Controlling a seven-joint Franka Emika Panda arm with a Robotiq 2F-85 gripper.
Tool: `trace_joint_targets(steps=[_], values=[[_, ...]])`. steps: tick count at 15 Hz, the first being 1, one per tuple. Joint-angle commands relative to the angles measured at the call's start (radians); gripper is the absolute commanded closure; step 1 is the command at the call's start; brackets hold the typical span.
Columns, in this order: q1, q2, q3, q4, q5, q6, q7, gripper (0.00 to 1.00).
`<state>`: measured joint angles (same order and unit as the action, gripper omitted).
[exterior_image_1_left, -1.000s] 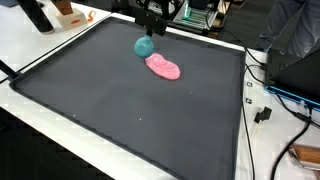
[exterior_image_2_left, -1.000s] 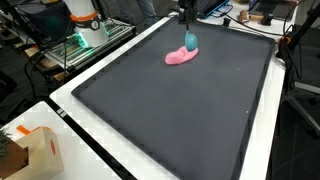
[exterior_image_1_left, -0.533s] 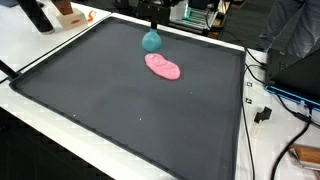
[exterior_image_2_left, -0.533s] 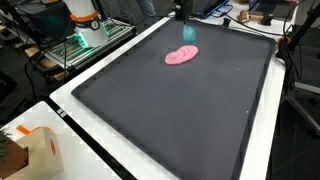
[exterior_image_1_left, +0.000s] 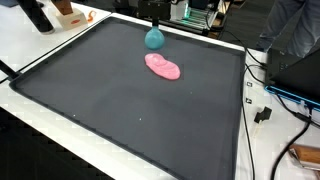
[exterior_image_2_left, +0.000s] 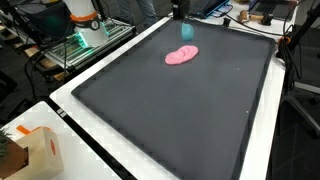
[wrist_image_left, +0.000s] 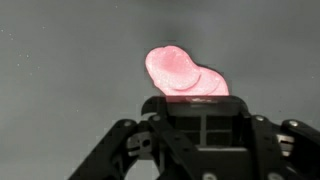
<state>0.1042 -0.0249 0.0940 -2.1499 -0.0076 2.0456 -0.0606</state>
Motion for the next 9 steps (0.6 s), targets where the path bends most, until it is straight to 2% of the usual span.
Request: trace_joint_targets(steps=[1,6,7,9], values=[[-0.002,0.0,0.002,0.002,0.0,-0.003,0.0,0.4],[-0.002,0.0,0.002,0.002,0.0,-0.003,0.0,0.4],[-0.002,0.0,0.002,0.002,0.0,-0.003,0.0,0.65],[-0.016,0.007,-0.015,0.002,0.056,-0.002,-0.037,0.65]])
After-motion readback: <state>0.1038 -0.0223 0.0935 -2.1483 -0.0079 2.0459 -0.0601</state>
